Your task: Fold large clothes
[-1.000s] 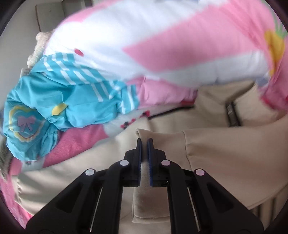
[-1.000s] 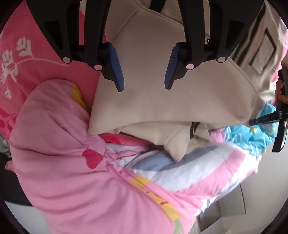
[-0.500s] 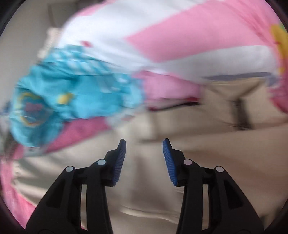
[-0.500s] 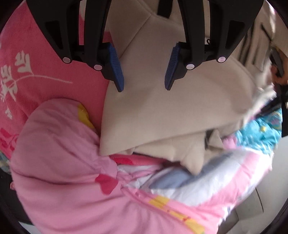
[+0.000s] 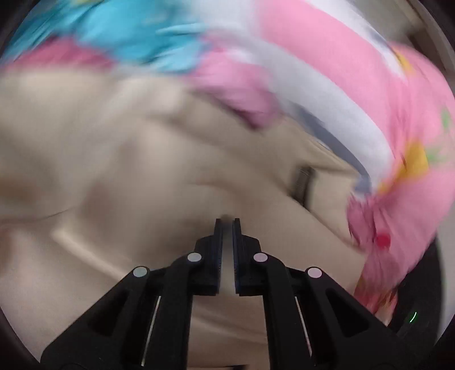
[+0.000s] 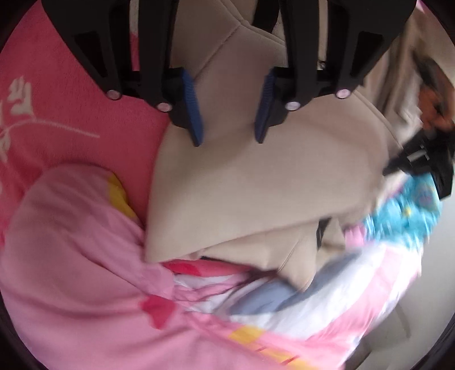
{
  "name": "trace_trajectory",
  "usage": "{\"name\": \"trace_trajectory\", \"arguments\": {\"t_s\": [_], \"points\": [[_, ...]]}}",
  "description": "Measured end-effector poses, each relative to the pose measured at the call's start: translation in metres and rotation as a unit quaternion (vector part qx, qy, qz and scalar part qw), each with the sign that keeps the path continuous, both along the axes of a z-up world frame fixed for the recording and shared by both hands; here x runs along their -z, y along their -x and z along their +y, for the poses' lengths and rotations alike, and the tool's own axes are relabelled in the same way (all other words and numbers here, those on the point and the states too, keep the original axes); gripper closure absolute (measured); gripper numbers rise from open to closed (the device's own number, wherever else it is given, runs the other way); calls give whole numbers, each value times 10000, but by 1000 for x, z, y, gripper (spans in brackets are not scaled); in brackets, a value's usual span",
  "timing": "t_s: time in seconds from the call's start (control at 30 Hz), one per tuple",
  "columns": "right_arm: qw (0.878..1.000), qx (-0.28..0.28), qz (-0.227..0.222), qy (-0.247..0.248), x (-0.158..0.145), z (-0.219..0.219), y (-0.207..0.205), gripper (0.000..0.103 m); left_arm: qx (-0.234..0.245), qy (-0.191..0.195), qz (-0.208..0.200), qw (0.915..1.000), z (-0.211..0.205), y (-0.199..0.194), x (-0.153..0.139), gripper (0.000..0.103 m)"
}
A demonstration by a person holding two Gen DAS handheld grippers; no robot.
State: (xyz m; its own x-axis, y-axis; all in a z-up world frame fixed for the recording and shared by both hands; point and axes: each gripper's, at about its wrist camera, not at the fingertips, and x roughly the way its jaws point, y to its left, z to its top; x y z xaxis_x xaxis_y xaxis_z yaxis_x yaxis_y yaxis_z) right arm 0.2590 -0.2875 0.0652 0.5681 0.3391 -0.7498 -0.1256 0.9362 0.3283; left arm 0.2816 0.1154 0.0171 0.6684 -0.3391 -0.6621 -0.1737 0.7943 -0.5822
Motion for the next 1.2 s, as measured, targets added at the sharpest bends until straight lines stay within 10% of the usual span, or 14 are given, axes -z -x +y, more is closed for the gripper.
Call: {"name": "trace_trajectory", "arguments": {"t_s": [0.2, 0.43, 0.53, 0.73, 0.9, 1.03, 1.2], "points": [[9831, 428, 291, -1758, 12, -48, 1, 69, 2107, 1027, -59, 9721, -124, -56, 4, 98], [9821, 701, 270, -1725, 15, -57, 6, 69, 3374, 1633, 512, 9257, -232, -106, 33, 97], [9868, 669, 223, -1459, 12, -52, 4, 69, 3012, 1963, 1078, 9269, -243, -142, 62, 101], [9938, 611, 107, -926, 8, -39, 10, 69, 2347, 1809, 885, 9510, -235, -160, 57, 101], [9911, 197, -202, -1302, -7, -30, 19, 67, 2577, 679, 269, 9635, -205, -92, 11, 100], [9840, -635, -235, -1649, -10, -2, 21, 67, 2528, 502, 432, 9652, -149, -37, 15, 98], [9917, -863, 60, -950, 9, 26, 15, 67, 1442, 1450, 538, 9774, -37, -2, 38, 101]]}}
